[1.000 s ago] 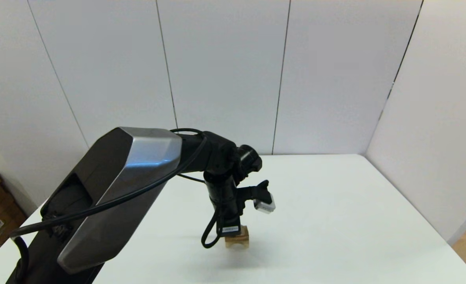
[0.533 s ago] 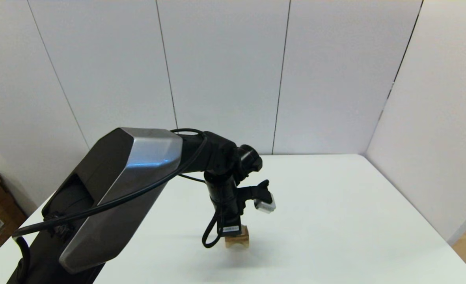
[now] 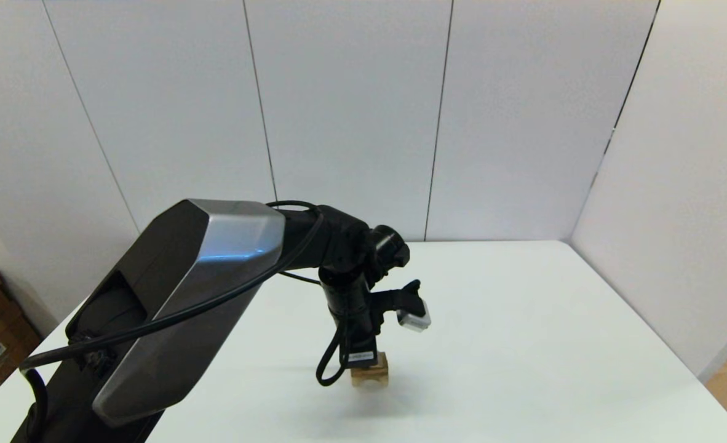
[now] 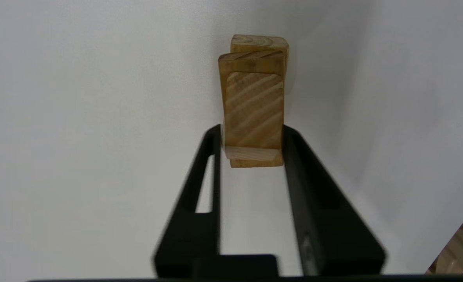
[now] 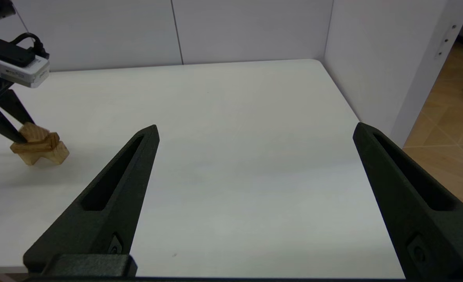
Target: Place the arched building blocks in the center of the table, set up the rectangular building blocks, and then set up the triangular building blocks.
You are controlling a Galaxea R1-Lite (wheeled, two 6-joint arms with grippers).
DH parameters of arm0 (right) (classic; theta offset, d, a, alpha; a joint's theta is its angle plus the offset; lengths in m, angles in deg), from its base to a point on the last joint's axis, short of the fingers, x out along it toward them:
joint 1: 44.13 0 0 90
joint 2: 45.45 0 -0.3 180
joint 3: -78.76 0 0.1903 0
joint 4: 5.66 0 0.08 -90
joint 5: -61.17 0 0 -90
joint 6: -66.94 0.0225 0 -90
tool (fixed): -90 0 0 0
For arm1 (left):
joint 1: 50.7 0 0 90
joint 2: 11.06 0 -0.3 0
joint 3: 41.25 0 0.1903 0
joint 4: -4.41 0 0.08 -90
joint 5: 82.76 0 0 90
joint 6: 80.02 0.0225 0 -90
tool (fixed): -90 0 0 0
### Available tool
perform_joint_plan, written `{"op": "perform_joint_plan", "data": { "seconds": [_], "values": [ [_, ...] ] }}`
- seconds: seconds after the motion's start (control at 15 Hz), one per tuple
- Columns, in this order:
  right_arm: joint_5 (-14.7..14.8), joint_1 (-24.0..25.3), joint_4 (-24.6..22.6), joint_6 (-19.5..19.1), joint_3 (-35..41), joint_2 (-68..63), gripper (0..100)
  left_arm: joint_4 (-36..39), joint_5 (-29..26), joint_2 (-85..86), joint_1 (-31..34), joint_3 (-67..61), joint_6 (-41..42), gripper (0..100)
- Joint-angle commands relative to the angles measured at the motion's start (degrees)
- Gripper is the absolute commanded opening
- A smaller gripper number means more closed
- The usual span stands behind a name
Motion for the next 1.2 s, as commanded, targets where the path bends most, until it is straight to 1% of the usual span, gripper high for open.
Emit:
{"op": "perform_joint_plan", "data": {
  "seconds": [0.07,0.47,0.53,0.73,0.8,0.93,1.0,1.2],
  "values": [
    [0.0,0.1,0.0,0.0,0.0,0.0,100,-0.3,0.0,0.0,0.0,0.0,0.3,100],
    [0.0,0.1,0.0,0.0,0.0,0.0,100,-0.3,0.0,2.3,0.6,0.0,0.1,100],
    [0.0,0.1,0.0,0.0,0.0,0.0,100,-0.3,0.1,3.6,1.6,0.0,-0.4,100],
    [0.0,0.1,0.0,0.0,0.0,0.0,100,-0.6,1.8,11.9,7.2,-0.1,-1.9,100],
    [0.0,0.1,0.0,0.0,0.0,0.0,100,-1.0,2.2,15.1,9.1,-0.2,-3.4,100],
    [0.0,0.1,0.0,0.0,0.0,0.0,100,-1.1,2.9,21.8,12.3,-0.3,-9.9,100],
    [0.0,0.1,0.0,0.0,0.0,0.0,100,-1.0,4.4,25.0,13.8,-0.4,-12.6,100],
    [0.0,0.1,0.0,0.0,0.0,0.0,100,-1.4,13.0,35.1,16.3,-1.9,-22.2,100]
  ]
}}
